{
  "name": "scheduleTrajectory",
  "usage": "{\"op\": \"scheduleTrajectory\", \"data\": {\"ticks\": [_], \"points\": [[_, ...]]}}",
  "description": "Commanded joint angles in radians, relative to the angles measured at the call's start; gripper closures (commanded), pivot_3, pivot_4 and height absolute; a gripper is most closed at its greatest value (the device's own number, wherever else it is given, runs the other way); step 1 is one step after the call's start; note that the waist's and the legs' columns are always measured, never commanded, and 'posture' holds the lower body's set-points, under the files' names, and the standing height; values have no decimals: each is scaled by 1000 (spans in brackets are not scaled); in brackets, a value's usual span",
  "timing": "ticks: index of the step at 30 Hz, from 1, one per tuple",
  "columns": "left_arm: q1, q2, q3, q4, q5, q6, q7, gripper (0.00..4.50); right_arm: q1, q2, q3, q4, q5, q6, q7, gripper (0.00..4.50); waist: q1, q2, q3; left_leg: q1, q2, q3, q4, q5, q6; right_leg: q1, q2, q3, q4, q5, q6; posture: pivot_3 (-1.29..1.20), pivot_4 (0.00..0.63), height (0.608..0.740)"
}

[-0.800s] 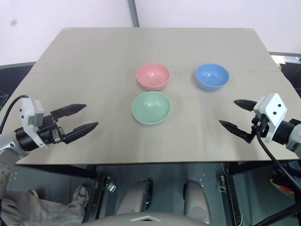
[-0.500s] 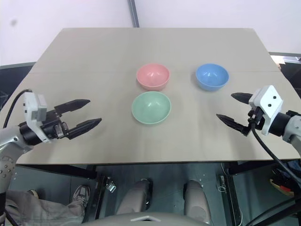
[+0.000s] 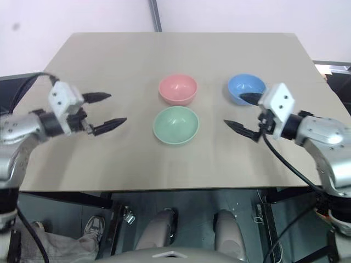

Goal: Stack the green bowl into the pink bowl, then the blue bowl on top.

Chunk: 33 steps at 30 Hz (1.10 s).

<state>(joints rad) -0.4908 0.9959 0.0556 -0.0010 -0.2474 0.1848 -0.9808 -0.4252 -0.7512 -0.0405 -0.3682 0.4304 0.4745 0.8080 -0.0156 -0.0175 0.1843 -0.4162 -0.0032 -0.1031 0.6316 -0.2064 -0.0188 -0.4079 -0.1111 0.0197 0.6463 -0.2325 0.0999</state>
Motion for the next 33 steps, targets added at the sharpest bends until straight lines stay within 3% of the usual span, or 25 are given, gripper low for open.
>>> {"op": "scheduleTrajectory", "data": {"ticks": [1,5,10,14,19,25,27,33], "points": [[-139,9,-110,147,155,-196,-71,0,-34,8,13,7,-36,-10,-20,73,4,0,0,0,0,0,0,0,0,0,0,0,0,0,0,0,150,740],[-399,-36,-287,419,395,-435,-88,0,-62,25,47,11,-78,-20,-31,73,3,-1,0,-2,0,0,-2,0,0,-1,0,0,-4,0,1,0,150,740],[-620,-143,-420,724,565,-678,-51,0,-82,31,67,-12,-97,4,-33,73,-5,-1,0,-3,0,1,-3,0,0,-1,0,0,-4,0,1,0,150,740],[-778,-229,-507,935,687,-820,-1,0,-22,-23,9,-106,-60,72,-16,73,-1,-2,1,-4,0,0,-3,0,0,-2,0,-1,-3,0,1,0,150,740],[-905,-329,-602,1117,826,-916,107,0,74,-58,-68,-196,-37,111,-38,73,2,-3,2,-6,-1,-1,-2,0,0,-2,0,-2,-4,0,2,0,150,740],[-949,-406,-687,1229,946,-978,232,0,111,-60,-107,-255,-22,149,-76,73,-7,-4,3,-6,-1,-1,0,0,0,-3,0,-2,-2,1,3,0,150,740],[-953,-414,-713,1250,984,-985,270,771,118,-63,-117,-267,-20,158,-85,0,-9,-4,3,-6,-1,-1,0,0,0,-3,0,-2,-2,1,3,0,150,740],[-967,-419,-729,1279,1023,-984,323,3804,130,-66,-132,-286,-17,171,-99,0,-6,-4,3,-7,-1,-1,2,0,0,-3,0,-2,-1,1,3,0,150,740]]}}
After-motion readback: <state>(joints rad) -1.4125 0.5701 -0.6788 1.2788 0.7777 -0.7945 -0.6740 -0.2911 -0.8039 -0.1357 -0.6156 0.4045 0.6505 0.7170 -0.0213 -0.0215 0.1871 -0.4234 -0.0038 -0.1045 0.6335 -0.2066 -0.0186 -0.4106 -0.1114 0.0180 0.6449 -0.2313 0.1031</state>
